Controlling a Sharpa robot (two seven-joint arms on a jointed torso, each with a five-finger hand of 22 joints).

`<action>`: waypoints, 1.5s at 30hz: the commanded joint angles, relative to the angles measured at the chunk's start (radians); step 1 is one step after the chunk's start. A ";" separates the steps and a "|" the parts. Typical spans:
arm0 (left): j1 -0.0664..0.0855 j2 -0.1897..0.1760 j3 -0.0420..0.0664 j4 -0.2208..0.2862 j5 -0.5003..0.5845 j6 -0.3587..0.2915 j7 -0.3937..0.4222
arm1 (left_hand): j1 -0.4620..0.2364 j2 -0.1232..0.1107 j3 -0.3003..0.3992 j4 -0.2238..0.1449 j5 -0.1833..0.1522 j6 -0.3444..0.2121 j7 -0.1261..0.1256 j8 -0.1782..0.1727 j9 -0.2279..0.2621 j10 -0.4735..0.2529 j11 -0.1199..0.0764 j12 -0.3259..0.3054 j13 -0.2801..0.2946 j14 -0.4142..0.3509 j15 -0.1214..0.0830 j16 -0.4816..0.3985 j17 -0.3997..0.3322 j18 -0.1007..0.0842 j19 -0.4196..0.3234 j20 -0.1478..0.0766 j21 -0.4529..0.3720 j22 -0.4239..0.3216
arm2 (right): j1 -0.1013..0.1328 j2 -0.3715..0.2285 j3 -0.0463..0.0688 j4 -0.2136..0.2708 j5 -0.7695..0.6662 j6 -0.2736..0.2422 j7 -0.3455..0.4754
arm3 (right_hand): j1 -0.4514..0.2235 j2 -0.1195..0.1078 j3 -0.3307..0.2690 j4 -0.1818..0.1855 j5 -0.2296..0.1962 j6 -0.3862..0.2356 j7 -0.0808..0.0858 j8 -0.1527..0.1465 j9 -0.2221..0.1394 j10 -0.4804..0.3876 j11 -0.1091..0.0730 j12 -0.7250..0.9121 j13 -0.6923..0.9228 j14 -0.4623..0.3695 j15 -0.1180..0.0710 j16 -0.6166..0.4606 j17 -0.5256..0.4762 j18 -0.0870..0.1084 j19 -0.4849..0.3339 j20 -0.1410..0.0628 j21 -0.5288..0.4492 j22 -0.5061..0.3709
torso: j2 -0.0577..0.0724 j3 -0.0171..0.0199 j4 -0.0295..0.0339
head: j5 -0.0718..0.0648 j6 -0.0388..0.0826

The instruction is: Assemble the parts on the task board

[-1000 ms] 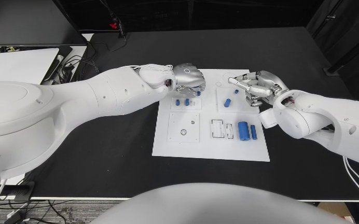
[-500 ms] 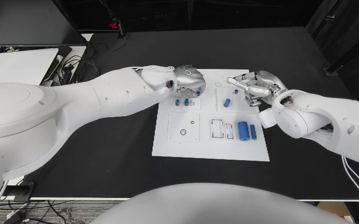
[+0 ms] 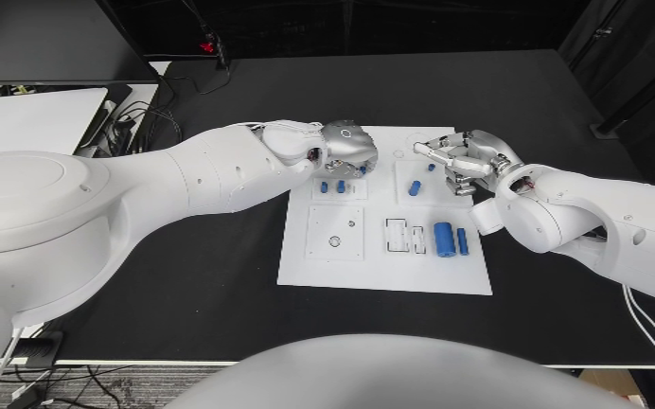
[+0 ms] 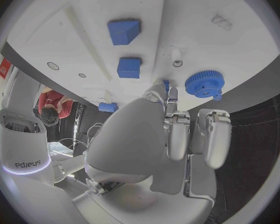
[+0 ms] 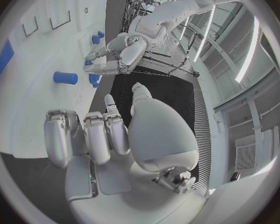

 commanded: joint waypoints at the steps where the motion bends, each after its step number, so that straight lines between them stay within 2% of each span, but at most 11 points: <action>1: 0.001 0.001 0.000 -0.003 -0.006 0.027 -0.011 | 0.009 0.002 0.004 0.000 -0.005 0.006 0.001 -0.005 -0.001 0.000 -0.006 -0.005 -0.001 0.105 -0.006 0.001 0.263 -0.007 0.106 -0.005 0.003 0.263 | 0.001 0.000 0.000 0.001 -0.002 0.010 0.000 | 0.001 0.008 -0.007 -0.001 0.004 -0.003 0.014 0.006 0.002 0.104 0.006 0.003 0.263 0.106 0.005 0.002 0.263 0.018 0.034 0.004 -0.002 0.230 | 0.000 0.0007 0.0014 | -0.001 0.000; 17: 0.000 -0.004 0.000 -0.006 -0.005 0.035 -0.017 | 0.004 -0.007 0.015 0.001 -0.006 0.001 0.003 -0.012 -0.008 0.002 -0.006 -0.012 -0.001 0.105 -0.009 0.001 0.263 -0.007 0.106 -0.006 0.003 0.263 | 0.001 0.002 0.000 -0.001 -0.002 0.013 0.000 | 0.000 0.009 -0.008 0.000 0.004 -0.003 0.014 0.007 0.002 0.104 0.006 0.003 0.263 0.106 0.005 0.002 0.263 0.018 0.034 0.004 -0.003 0.230 | 0.000 0.0003 0.0006 | 0.000 0.000; 24: 0.000 -0.001 0.000 -0.009 -0.005 0.040 -0.019 | -0.003 -0.016 0.032 0.000 -0.006 -0.023 0.015 -0.029 -0.021 0.004 0.004 -0.022 0.000 0.105 0.006 0.001 0.263 -0.006 0.102 -0.008 0.000 0.262 | 0.001 0.003 0.000 -0.001 -0.002 0.014 0.000 | 0.000 0.009 -0.008 0.000 0.004 -0.003 0.014 0.007 0.002 0.104 0.006 0.003 0.263 0.106 0.005 0.002 0.263 0.018 0.034 0.004 -0.003 0.230 | 0.000 0.0002 0.0001 | 0.001 0.000; 28: 0.000 0.000 0.000 -0.010 -0.005 0.051 -0.024 | -0.001 -0.014 0.045 -0.001 -0.006 -0.024 0.020 -0.030 -0.024 0.017 0.009 -0.020 0.001 0.105 0.012 0.001 0.263 -0.007 0.106 -0.009 0.003 0.263 | 0.001 0.002 0.000 -0.001 -0.002 0.014 0.000 | 0.000 0.009 -0.008 0.000 0.004 -0.003 0.014 0.007 0.002 0.104 0.006 0.003 0.263 0.106 0.005 0.002 0.263 0.018 0.034 0.004 -0.003 0.230 | 0.000 0.0003 0.0008 | -0.001 0.000; 32: 0.000 0.000 0.000 -0.011 -0.005 0.056 -0.026 | 0.005 -0.010 0.065 -0.001 -0.006 -0.006 0.022 -0.021 -0.024 0.050 0.011 -0.012 0.001 0.105 0.017 0.001 0.263 -0.007 0.106 -0.010 0.003 0.263 | 0.001 0.002 0.000 -0.001 -0.002 0.014 0.000 | 0.000 0.009 -0.008 0.000 0.004 -0.003 0.014 0.007 0.002 0.104 0.006 0.003 0.263 0.106 0.005 0.002 0.263 0.018 0.034 0.004 -0.003 0.230 | 0.000 0.0007 0.0011 | -0.002 0.000; 36: 0.000 -0.001 0.000 -0.012 -0.005 0.050 -0.024 | 0.016 -0.009 0.088 -0.003 -0.004 0.039 0.025 0.001 -0.017 0.101 0.014 -0.004 0.001 0.105 0.019 0.001 0.263 -0.007 0.106 -0.011 0.003 0.263 | 0.001 0.002 0.000 0.000 -0.002 0.014 0.000 | 0.000 0.009 -0.009 0.000 0.004 -0.003 0.014 0.008 0.002 0.104 0.006 0.003 0.263 0.106 0.005 0.002 0.263 0.018 0.034 0.004 -0.003 0.230 | 0.000 0.0005 0.0015 | -0.004 0.000; 45: 0.000 -0.006 0.000 -0.011 -0.005 -0.004 -0.011 | 0.019 -0.011 0.115 -0.003 0.001 0.078 0.027 0.013 -0.013 0.149 0.013 -0.016 0.000 0.105 0.019 0.001 0.263 -0.007 0.106 -0.012 0.003 0.263 | 0.000 0.001 0.000 0.000 -0.002 0.013 0.000 | 0.000 0.012 -0.010 0.000 0.005 0.001 0.013 0.013 0.003 0.104 0.005 0.003 0.263 0.106 0.005 0.002 0.263 0.018 0.034 0.004 -0.003 0.230 | 0.000 0.0004 0.0005 | -0.002 0.000</action>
